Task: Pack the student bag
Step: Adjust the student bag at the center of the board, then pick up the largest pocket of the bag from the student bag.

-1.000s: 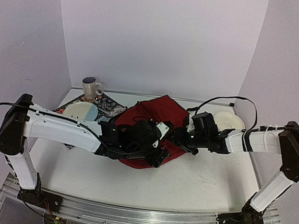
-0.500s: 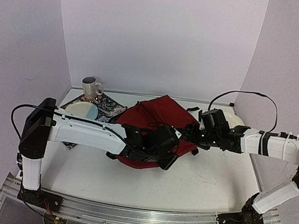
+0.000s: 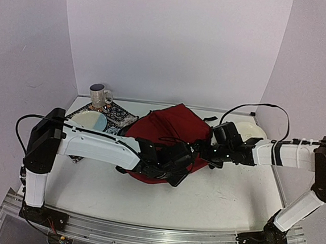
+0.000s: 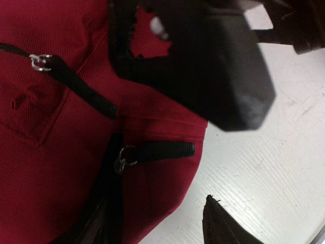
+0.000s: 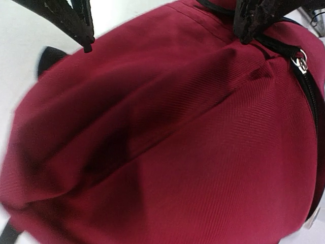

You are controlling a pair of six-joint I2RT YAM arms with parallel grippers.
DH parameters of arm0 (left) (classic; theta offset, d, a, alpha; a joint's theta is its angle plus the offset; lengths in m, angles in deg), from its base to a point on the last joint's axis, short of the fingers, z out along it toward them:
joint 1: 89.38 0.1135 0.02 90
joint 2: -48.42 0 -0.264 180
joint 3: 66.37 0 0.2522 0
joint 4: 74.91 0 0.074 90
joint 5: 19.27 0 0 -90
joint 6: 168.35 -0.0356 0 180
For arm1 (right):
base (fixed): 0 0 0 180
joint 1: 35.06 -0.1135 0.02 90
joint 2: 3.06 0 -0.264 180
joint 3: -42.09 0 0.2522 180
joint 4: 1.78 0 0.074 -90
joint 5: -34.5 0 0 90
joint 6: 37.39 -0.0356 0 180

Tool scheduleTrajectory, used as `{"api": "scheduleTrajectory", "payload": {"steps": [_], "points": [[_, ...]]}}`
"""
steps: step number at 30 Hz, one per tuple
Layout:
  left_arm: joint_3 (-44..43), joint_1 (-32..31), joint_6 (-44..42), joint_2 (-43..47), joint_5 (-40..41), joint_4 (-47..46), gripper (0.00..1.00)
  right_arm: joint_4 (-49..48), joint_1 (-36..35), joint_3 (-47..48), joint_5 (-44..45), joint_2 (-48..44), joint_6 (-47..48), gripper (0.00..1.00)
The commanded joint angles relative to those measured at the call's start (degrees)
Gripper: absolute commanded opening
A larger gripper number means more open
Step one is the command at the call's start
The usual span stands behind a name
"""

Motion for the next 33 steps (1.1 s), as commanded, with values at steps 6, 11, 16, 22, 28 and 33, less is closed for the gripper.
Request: {"api": "scheduleTrajectory", "payload": {"steps": [6, 11, 16, 22, 28, 33], "points": [[5.9, 0.0, 1.7, 8.7, 2.2, -2.6, 0.63, -14.2, -4.2, 2.6, -14.9, 12.2, -4.9, 0.95], [11.6, 0.6, 3.6, 13.9, 3.4, -3.2, 0.63, -16.4, -8.5, 8.5, -16.6, 16.1, -5.7, 0.91], [18.5, 1.3, 6.7, 20.5, 4.4, -3.5, 0.63, -16.5, -11.3, 13.8, -17.8, 19.3, -5.1, 0.89], [22.9, 2.6, 11.0, 24.1, 5.6, -3.6, 0.60, -11.6, -11.4, 12.0, -11.3, 14.0, -3.4, 0.89], [21.2, 4.4, 13.8, 20.1, 1.1, -3.9, 0.55, -1.5, -11.0, 10.6, 0.8, 6.1, 0.6, 0.92], [16.7, 4.3, 12.9, 15.1, 0.1, -3.4, 0.52, 1.9, -9.1, 7.8, 6.4, 1.5, 1.2, 0.93]]}}
